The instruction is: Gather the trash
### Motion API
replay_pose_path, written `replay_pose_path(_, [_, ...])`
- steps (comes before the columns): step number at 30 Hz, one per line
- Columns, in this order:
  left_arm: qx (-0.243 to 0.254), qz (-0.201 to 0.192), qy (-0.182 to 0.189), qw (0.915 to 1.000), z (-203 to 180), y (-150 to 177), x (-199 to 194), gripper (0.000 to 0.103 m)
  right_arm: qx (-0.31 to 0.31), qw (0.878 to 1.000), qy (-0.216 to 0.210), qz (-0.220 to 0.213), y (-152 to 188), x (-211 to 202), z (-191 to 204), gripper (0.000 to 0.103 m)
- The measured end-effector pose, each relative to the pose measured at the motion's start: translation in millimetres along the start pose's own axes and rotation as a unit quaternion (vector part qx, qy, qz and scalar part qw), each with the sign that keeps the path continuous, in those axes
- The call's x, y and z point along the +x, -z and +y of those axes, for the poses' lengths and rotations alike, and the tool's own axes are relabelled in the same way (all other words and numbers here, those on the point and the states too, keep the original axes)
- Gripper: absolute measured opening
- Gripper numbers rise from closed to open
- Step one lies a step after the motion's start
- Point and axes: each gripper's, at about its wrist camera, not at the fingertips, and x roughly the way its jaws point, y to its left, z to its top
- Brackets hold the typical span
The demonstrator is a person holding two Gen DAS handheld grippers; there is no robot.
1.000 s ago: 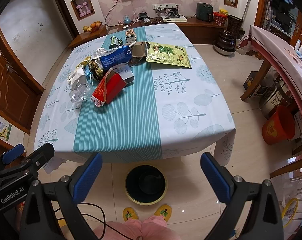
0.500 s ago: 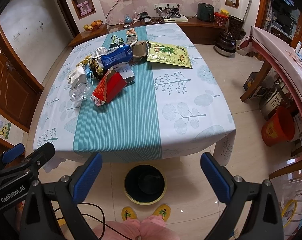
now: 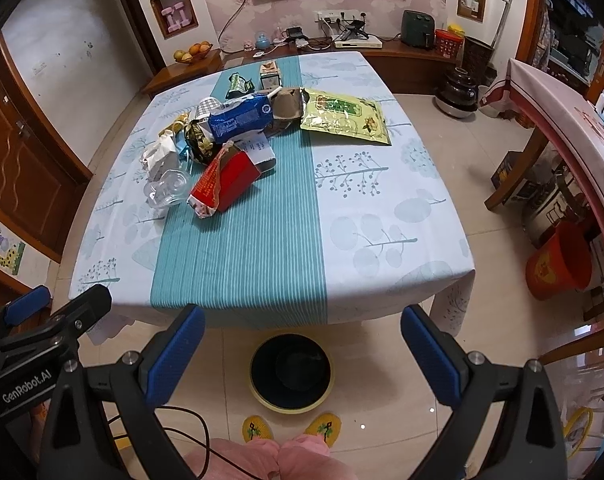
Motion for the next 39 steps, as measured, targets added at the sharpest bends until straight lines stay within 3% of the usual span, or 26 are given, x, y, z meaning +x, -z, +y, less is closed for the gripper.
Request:
replay_pose_path(8, [-0.007,-0.027,0.002,0.9996,8.7,-9.2,-13.2,0.100,-0.002,1.000,-0.013,-0.008,-8.6,-2.0,5.2,0.099])
replay_pose_path(15, [-0.021,-0.049,0.029,0.9982,32.8,-35.4,-11.7,0.100,-0.005,1.000,-0.009,-0.019,-26.4,1.7,22.7,0.093])
replay_pose_path(18, [-0.014,-0.043,0.033,0.9984,42.3,-52.8,-2.5,0.100,0.000,1.000,-0.009,-0.020,-37.4,7.0,32.4,0.080])
replay_pose_path(22, [0.021,-0.017,0.027,0.9993,53.1,-84.2,18.8,0.100,0.021,1.000,-0.004,-0.010,-56.8,20.8,47.9,0.076])
replay_pose_path(27, [0.033,0.010,0.051,0.9981,73.6,-115.8,48.8,0.100,0.054,0.998,-0.006,0.009,-76.2,46.8,63.0,0.074])
replay_pose_path(32, [0.005,0.083,0.081,0.9932,97.2,-136.6,104.5,0.100,0.104,0.993,-0.037,0.039,-88.7,85.1,72.7,0.074])
replay_pose_path(35, [-0.034,0.136,0.105,0.9845,111.5,-139.1,143.4,0.100,0.130,0.989,-0.043,0.049,-95.8,109.5,76.3,0.074])
replay_pose_path(39, [-0.064,0.171,0.132,0.9743,117.7,-136.9,175.0,0.093,0.157,0.985,-0.042,0.053,-107.3,135.3,78.7,0.074])
